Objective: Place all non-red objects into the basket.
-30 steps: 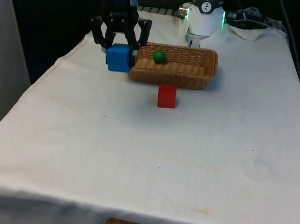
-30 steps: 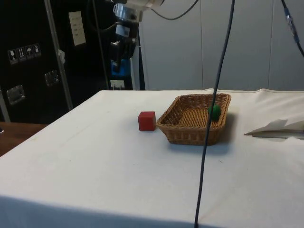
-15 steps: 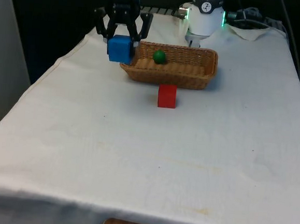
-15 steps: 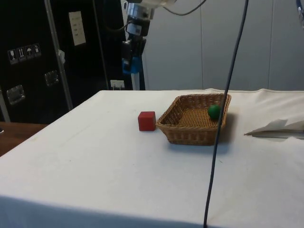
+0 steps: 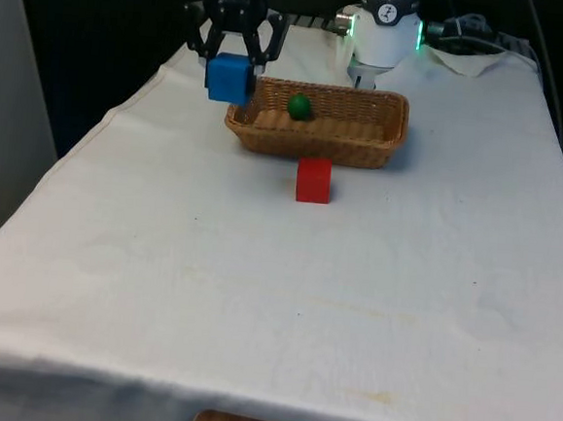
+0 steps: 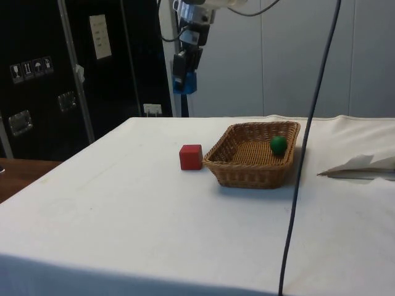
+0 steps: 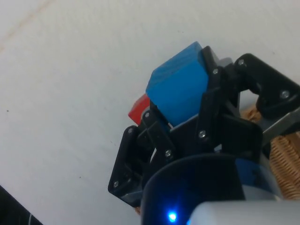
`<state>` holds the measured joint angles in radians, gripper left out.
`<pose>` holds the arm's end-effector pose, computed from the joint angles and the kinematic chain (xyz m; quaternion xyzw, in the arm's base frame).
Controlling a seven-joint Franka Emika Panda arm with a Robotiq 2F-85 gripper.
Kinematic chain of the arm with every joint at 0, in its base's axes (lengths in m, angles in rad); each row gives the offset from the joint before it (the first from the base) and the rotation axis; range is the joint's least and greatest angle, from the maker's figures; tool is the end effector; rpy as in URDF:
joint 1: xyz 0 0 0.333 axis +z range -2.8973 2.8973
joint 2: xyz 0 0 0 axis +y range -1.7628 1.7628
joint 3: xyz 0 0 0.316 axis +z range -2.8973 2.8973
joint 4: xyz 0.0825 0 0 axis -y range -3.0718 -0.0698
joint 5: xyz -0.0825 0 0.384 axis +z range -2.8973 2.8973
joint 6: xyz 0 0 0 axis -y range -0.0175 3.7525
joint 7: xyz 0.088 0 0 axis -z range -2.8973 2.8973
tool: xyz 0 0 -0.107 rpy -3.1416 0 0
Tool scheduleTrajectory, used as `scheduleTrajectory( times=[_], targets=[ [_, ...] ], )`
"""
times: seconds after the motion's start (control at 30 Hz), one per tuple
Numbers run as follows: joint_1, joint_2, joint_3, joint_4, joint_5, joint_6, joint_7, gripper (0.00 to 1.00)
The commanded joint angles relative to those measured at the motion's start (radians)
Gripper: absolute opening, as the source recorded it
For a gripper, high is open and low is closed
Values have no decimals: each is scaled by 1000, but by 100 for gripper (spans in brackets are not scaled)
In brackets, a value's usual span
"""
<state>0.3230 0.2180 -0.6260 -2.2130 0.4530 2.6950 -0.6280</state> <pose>0.5444 -0.1793 0.3289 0.9850 -0.0110 0.1716 0.0123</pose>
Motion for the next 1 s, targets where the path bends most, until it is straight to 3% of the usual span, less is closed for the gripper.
scheduleTrajectory(
  times=[0.0, 0.2, 0.43, 0.5, 0.53, 0.73, 0.77, 0.8, 0.97],
  targets=[
    [8, -10, -12, -21, -26, 21, 13, 2],
    [0, -49, 0, -62, -23, 29, 0, 2],
    [1, -128, -9, -159, -50, 68, -7, 2],
    [-1, -135, -2, -157, -30, 56, -18, 2],
    [0, -143, -9, -174, -52, 70, -9, 2],
    [-3, -200, -12, -238, -66, 87, -17, 2],
    [-1, -193, -7, -218, -44, 68, -26, 2],
    [-4, -208, -12, -247, -70, 92, -17, 2],
    [-7, -248, -11, -306, -92, 124, -19, 2]
  ],
)
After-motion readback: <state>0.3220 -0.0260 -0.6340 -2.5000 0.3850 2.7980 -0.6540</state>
